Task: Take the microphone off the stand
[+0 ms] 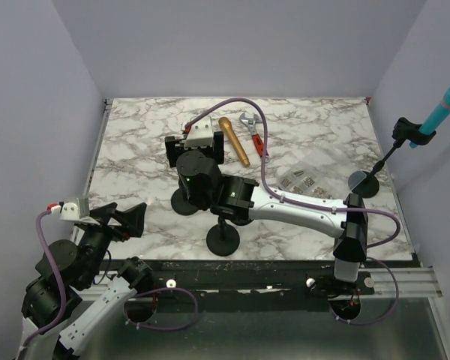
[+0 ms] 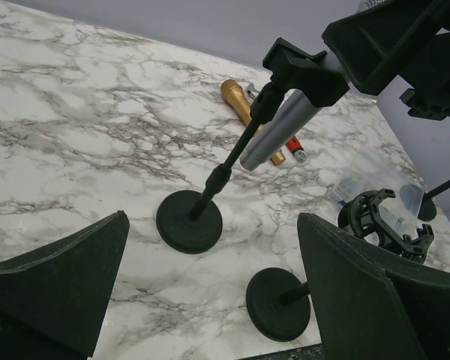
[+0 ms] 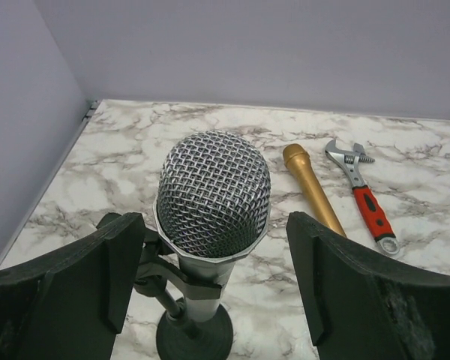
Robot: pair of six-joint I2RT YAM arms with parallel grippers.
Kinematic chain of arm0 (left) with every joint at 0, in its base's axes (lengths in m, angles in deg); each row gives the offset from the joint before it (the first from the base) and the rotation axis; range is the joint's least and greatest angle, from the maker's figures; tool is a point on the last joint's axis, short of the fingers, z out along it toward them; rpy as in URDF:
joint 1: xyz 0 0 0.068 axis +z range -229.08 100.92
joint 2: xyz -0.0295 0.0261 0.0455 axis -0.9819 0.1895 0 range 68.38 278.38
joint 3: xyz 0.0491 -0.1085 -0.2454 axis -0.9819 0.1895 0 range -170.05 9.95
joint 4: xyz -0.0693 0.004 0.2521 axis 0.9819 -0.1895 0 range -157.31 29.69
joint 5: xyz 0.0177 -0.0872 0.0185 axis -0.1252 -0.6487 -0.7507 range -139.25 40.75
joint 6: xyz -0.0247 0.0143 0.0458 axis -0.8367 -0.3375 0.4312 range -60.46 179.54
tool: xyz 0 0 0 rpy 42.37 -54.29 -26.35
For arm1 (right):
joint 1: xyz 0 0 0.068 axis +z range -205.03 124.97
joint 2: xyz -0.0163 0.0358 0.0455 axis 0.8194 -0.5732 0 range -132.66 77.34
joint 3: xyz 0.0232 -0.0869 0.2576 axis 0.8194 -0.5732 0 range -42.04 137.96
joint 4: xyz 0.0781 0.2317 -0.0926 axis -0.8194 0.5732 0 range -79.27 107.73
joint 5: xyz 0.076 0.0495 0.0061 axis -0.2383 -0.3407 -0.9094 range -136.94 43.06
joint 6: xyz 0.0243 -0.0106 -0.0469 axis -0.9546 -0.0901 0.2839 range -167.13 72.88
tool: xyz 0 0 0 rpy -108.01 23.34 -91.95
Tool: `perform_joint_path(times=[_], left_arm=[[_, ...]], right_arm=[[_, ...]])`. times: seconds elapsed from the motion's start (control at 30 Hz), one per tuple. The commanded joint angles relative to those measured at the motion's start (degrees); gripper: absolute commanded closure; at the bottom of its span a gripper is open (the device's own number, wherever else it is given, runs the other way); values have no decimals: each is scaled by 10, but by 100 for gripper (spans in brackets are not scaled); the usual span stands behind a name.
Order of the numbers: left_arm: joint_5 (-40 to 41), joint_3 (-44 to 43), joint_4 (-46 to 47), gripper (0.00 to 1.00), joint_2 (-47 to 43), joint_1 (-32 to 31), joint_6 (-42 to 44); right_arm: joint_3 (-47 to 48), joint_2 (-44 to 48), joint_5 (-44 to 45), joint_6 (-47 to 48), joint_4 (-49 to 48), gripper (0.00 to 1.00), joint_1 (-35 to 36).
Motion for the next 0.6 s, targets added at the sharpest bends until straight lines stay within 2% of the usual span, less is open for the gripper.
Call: perform_joint_path(times=[0.0, 0.2, 0.33, 0.43, 0.57], left_arm=[[-16, 6, -5, 1, 0, -2, -16], [-40, 21, 6, 1, 16, -2, -30], [-59, 34, 17, 1, 24, -2, -42], [-83, 41, 27, 1, 34, -3, -47], [-117, 52, 50, 1, 48, -2, -51]], right_arm=[[22, -27, 42, 86, -107, 20, 1], [31, -36, 23, 89, -107, 41, -15], [30, -27, -30, 59, -70, 53, -29], [15, -8, -101, 32, -42, 74, -45], [-36, 35, -236, 29, -42, 95, -77]])
